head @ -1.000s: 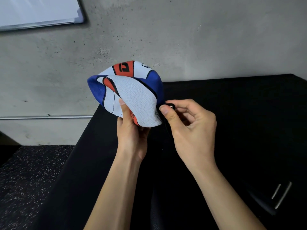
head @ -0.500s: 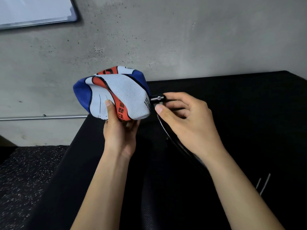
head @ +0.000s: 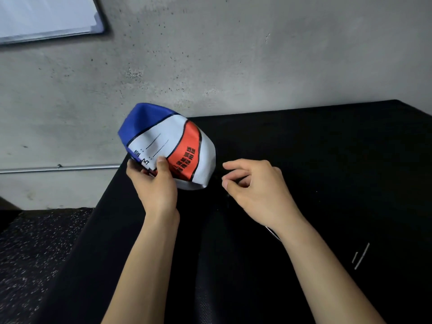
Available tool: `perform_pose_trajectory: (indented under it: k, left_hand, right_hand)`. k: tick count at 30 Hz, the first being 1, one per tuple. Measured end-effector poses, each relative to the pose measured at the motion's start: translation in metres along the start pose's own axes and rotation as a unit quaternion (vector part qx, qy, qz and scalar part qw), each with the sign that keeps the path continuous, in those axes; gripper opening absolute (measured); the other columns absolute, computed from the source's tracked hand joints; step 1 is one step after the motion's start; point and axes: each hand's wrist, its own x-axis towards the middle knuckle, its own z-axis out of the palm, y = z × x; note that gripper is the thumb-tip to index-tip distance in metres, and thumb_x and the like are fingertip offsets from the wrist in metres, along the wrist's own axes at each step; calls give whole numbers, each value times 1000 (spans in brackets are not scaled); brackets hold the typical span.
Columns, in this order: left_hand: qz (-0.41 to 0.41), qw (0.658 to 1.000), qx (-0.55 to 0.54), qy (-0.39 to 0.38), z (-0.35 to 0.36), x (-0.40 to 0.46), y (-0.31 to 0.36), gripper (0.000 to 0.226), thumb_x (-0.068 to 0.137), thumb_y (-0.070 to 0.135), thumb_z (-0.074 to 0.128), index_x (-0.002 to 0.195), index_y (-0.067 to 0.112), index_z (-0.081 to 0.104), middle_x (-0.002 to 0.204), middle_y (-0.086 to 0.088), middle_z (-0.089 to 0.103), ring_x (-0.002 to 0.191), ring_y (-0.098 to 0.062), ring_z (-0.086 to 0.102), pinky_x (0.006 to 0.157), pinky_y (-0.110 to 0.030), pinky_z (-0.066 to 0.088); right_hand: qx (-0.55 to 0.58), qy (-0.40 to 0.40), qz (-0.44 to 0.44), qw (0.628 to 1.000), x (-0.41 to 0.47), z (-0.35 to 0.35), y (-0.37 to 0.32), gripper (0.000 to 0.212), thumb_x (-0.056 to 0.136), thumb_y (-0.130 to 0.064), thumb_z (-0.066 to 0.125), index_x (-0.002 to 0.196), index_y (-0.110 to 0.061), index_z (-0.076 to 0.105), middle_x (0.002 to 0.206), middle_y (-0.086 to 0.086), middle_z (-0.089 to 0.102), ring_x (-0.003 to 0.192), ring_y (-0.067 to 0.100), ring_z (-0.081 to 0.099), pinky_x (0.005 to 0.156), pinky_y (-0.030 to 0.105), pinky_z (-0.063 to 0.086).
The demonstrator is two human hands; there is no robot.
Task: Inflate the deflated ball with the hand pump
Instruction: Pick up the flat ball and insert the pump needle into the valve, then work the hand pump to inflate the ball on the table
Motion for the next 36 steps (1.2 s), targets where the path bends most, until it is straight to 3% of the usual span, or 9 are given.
perform_pose_trajectory:
  k: [3, 7, 12, 18, 20, 23, 27, 32, 36]
  left_hand:
    - [7, 1000, 12, 0, -1, 4, -4, 56, 95, 19, 60, 145, 18, 35, 126, -2, 63, 110, -11, 65, 101, -35, 51]
    - [-5, 1000, 12, 2, -2, 5, -5, 54, 96, 23, 61, 144, 20, 35, 123, -1, 64, 108, -12, 66, 99, -35, 52]
    - [-5, 1000, 22, 1, 0, 5, -7, 54, 97, 26, 59, 145, 22, 34, 125, 0, 62, 110, -13, 64, 103, -38, 51]
    - [-7, 1000, 30, 2, -1, 7, -9, 55, 97, 25, 58, 146, 23, 34, 126, -1, 62, 111, -15, 64, 104, -41, 50]
    - [1, 999, 34, 0, -2, 8, -9, 54, 97, 22, 58, 145, 23, 35, 126, -1, 63, 111, -14, 65, 104, -41, 50]
    - [11, 999, 38, -2, -3, 9, -10, 52, 97, 19, 56, 144, 26, 38, 125, 0, 63, 112, -14, 64, 103, -40, 51]
    - [21, 998, 51, 5, -1, 8, -10, 50, 97, 20, 55, 144, 28, 42, 126, 2, 63, 113, -14, 64, 104, -39, 50]
    - [41, 997, 64, 14, 2, 4, -8, 50, 98, 19, 54, 146, 25, 41, 127, 3, 63, 109, -11, 63, 103, -36, 50]
    - [48, 996, 70, 20, 2, 2, -10, 55, 98, 23, 55, 150, 27, 38, 131, 8, 58, 118, -12, 59, 104, -32, 46]
  right_hand:
    - [-17, -1, 4, 1000, 0, -6, 1, 35, 87, -25, 76, 121, -32, 70, 93, -18, 73, 79, -6, 66, 68, 6, 51]
    - [-92, -24, 38, 995, 1, -17, 3, 30, 85, -36, 76, 114, -35, 70, 98, -17, 69, 86, 0, 65, 81, 23, 55]
    - [-103, -113, 90, 984, 1, -25, 3, 29, 82, -42, 77, 110, -39, 70, 98, -16, 66, 87, 1, 65, 81, 23, 54]
    - [-149, -187, 101, 966, -4, -24, -7, 44, 71, -39, 85, 111, -43, 67, 93, -17, 58, 86, 5, 62, 74, 22, 54]
    - [-165, -154, 78, 971, -4, -18, -5, 35, 75, -37, 82, 108, -40, 68, 95, -14, 59, 87, 8, 63, 75, 26, 56]
    - [-161, -30, 50, 985, -1, -14, 1, 26, 80, -34, 76, 104, -36, 67, 102, -7, 57, 92, 14, 62, 79, 28, 52]
    - [-87, 98, 4, 991, 3, -18, -4, 26, 84, -32, 76, 106, -37, 64, 104, -7, 51, 90, 9, 59, 79, 23, 48]
    - [-34, 111, -60, 991, -2, -6, -22, 28, 85, -28, 77, 108, -37, 63, 110, -10, 48, 91, 1, 55, 80, 20, 52]
    - [-12, 121, -106, 987, -4, 0, -28, 29, 83, -25, 78, 107, -36, 65, 110, -10, 49, 88, 1, 57, 77, 14, 50]
